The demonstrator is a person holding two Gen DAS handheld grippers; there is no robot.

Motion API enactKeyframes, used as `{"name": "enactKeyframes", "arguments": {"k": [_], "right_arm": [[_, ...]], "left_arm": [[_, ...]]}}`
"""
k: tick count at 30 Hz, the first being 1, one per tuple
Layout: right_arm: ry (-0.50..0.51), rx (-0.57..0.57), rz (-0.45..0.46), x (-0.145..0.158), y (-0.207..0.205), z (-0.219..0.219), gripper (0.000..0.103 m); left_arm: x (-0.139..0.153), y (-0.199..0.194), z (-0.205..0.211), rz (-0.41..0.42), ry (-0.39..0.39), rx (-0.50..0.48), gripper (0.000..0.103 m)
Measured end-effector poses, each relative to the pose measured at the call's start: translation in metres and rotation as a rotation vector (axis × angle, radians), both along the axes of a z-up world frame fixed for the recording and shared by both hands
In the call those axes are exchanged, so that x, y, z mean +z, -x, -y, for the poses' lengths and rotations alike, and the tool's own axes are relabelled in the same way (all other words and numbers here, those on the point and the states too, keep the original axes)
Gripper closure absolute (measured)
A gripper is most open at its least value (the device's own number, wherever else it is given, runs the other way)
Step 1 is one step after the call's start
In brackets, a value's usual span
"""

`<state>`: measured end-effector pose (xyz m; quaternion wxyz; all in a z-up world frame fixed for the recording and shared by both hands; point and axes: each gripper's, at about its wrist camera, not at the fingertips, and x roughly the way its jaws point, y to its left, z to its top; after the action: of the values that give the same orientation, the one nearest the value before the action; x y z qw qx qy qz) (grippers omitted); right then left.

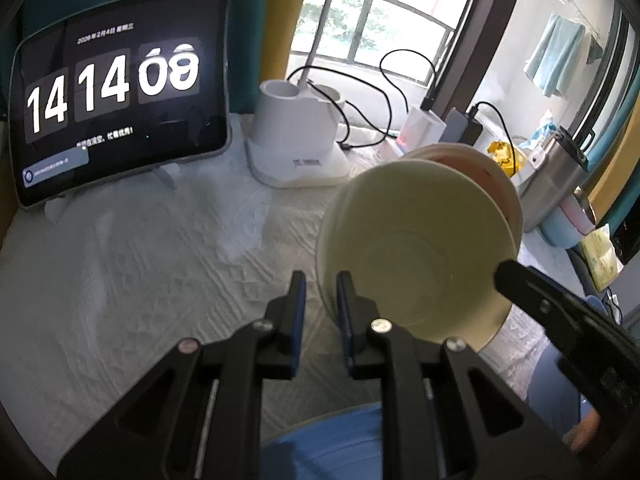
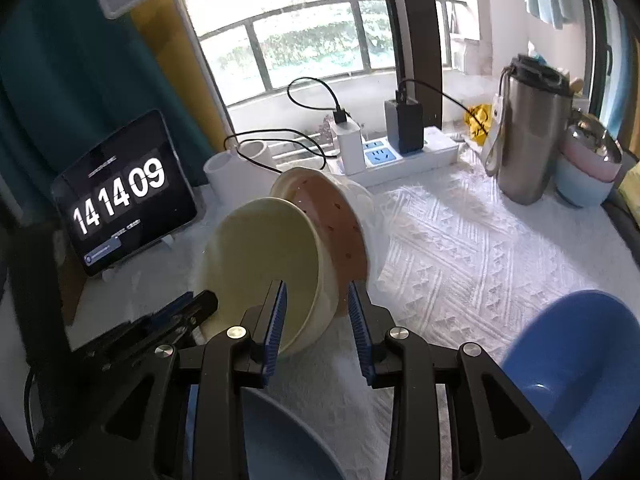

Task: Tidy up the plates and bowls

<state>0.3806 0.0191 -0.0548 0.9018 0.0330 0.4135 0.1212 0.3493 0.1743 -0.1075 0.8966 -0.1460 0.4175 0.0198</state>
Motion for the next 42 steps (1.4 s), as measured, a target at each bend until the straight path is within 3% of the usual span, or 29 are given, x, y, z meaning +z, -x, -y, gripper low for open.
{"name": "enactKeyframes", "arguments": {"k": [9, 13, 17, 42], "right_arm": [[0.005, -0.006, -0.077, -0.025, -0.017, -0.007, 0.071], [0.011, -0.016, -0.092, -0.031, -0.021, -0.009, 0.082], [0.018, -0.009, -0.088, -0.030, -0.019, -0.007, 0.085], [-0.066, 0.023, 0.020, 0.023, 0.022, 0.024, 0.086]], "left_arm": [[-0.009, -0.008, 0.006, -0.033, 0.021, -0.026, 0.085], [-0.014, -0.011, 0.011, -0.053, 0.036, -0.044, 0.084], [-0.010, -0.008, 0.011, -0.029, 0.026, -0.046, 0.085], [0.056, 0.040, 0.038, 0.106, -0.047, -0.042, 0.085]]}}
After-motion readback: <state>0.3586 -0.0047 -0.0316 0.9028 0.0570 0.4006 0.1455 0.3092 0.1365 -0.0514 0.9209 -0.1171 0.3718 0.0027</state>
